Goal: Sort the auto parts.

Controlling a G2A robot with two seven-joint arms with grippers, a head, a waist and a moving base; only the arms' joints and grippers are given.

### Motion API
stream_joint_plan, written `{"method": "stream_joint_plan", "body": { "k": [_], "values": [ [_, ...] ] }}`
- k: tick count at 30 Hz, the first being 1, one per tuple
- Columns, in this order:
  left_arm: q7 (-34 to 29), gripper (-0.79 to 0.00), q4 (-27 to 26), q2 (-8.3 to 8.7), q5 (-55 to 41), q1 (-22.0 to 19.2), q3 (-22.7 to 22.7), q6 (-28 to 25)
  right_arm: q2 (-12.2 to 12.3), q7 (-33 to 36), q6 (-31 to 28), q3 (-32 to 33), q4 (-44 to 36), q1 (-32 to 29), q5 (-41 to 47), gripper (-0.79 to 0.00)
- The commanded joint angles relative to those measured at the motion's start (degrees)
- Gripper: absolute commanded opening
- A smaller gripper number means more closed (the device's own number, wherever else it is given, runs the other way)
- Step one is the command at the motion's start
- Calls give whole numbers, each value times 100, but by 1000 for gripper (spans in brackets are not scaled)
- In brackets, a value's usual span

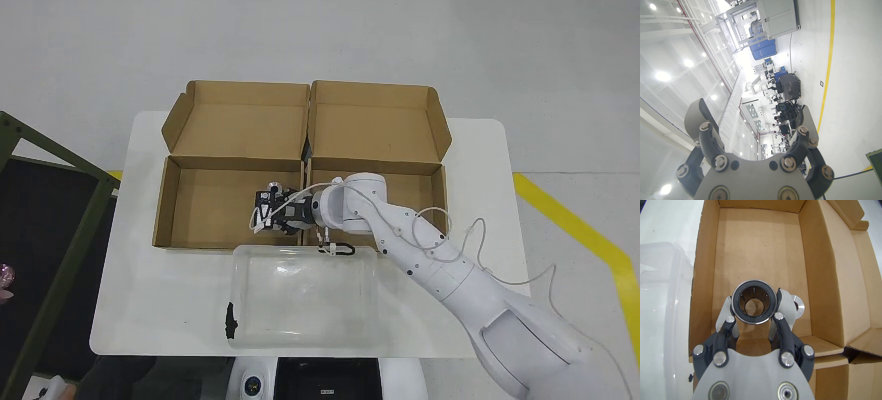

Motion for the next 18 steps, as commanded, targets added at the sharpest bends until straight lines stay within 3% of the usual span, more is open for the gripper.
{"method": "stream_joint_plan", "body": {
  "k": [1, 18],
  "values": [
    [0, 0, 0, 0, 0, 0, 0, 0, -8, 34, 0, 3, 2, 2, -37, -576],
    [0, 0, 0, 0, 0, 0, 0, 0, -59, 141, -142, 71, 3, -25, -199, -428]
  ]
}}
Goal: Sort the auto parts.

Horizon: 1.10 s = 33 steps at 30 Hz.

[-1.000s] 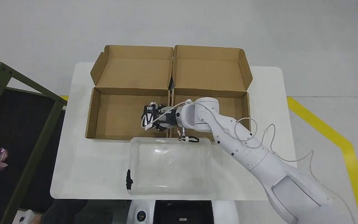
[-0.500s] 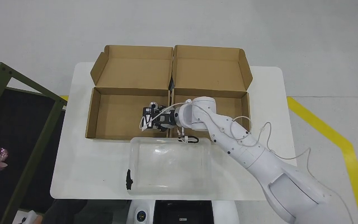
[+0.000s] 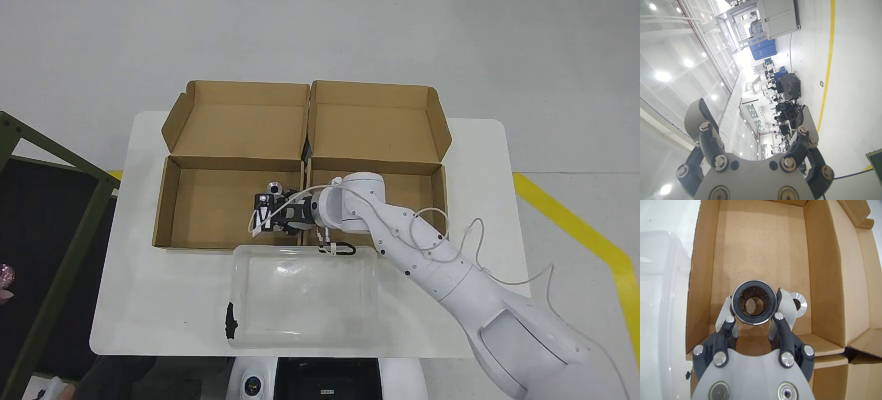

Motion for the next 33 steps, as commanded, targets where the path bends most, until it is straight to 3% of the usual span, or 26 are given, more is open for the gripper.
{"method": "stream_joint_plan", "body": {
  "k": [1, 22, 31, 33],
  "values": [
    [0, 0, 0, 0, 0, 0, 0, 0, -2, 1, -19, 17, -5, -10, 2, -422],
    [0, 0, 0, 0, 0, 0, 0, 0, 99, -213, -145, 546, -935, -242, 131, -409],
    [0, 0, 0, 0, 0, 0, 0, 0, 342, -319, -181, 1210, -2002, -880, 120, -394],
    [0, 0, 0, 0, 0, 0, 0, 0, 419, -324, -211, 1401, -2311, -1122, 83, -342]
  ]
}}
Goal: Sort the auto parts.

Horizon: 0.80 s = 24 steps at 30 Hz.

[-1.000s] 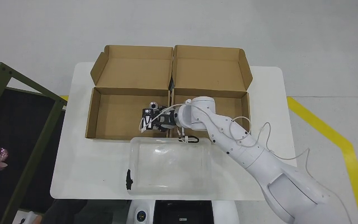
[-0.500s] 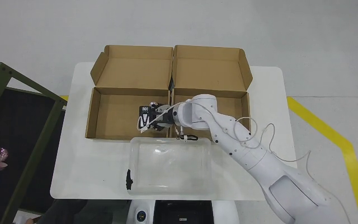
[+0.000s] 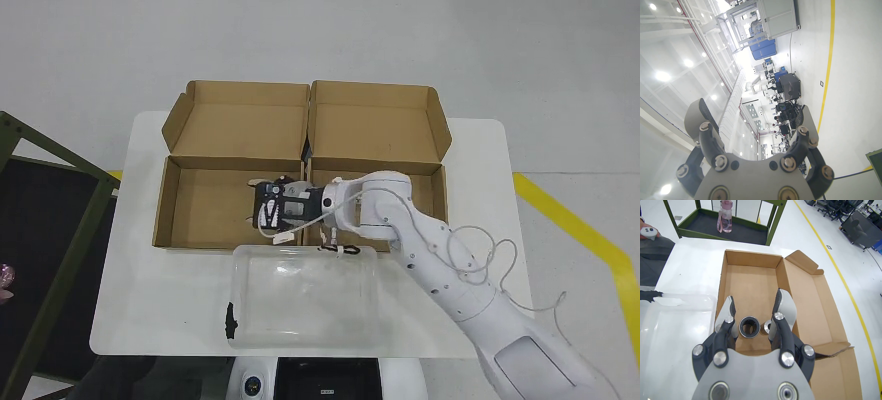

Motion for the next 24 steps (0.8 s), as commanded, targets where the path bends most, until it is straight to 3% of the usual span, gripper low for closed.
{"method": "stream_joint_plan", "body": {
  "k": [1, 14, 24],
  "values": [
    [0, 0, 0, 0, 0, 0, 0, 0, 76, 2, -46, 194, -305, -255, -37, -339],
    [0, 0, 0, 0, 0, 0, 0, 0, 579, -269, -415, 1824, -1824, -1977, -504, -259],
    [0, 0, 0, 0, 0, 0, 0, 0, 859, -1263, -277, 3160, -2392, -3449, -1003, -243]
  ]
}}
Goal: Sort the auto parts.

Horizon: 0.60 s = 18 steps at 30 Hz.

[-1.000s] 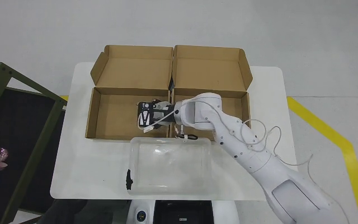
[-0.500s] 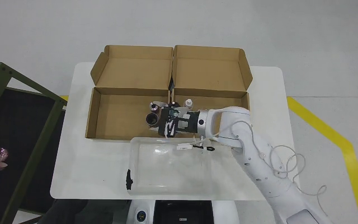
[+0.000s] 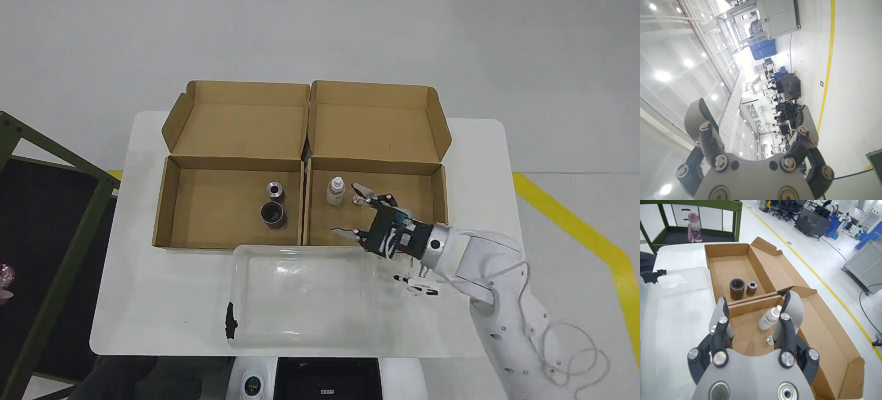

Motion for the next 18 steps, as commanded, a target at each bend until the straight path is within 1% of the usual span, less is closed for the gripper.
{"method": "stream_joint_plan", "body": {
  "k": [1, 2, 8, 15, 18],
  "values": [
    [0, 0, 0, 0, 0, 0, 0, 0, 41, -262, 45, 236, -93, -266, -116, -240],
    [0, 0, 0, 0, 0, 0, 0, 0, 61, -390, 69, 334, -146, -391, -197, -219],
    [0, 0, 0, 0, 0, 0, 0, 0, 166, -1045, 236, 881, -349, -1080, -597, -188],
    [0, 0, 0, 0, 0, 0, 0, 0, 261, -1649, 426, 1634, -441, -1733, -623, -132],
    [0, 0, 0, 0, 0, 0, 0, 0, 286, -1868, 535, 1883, -471, -1999, -602, -123]
  ]
}}
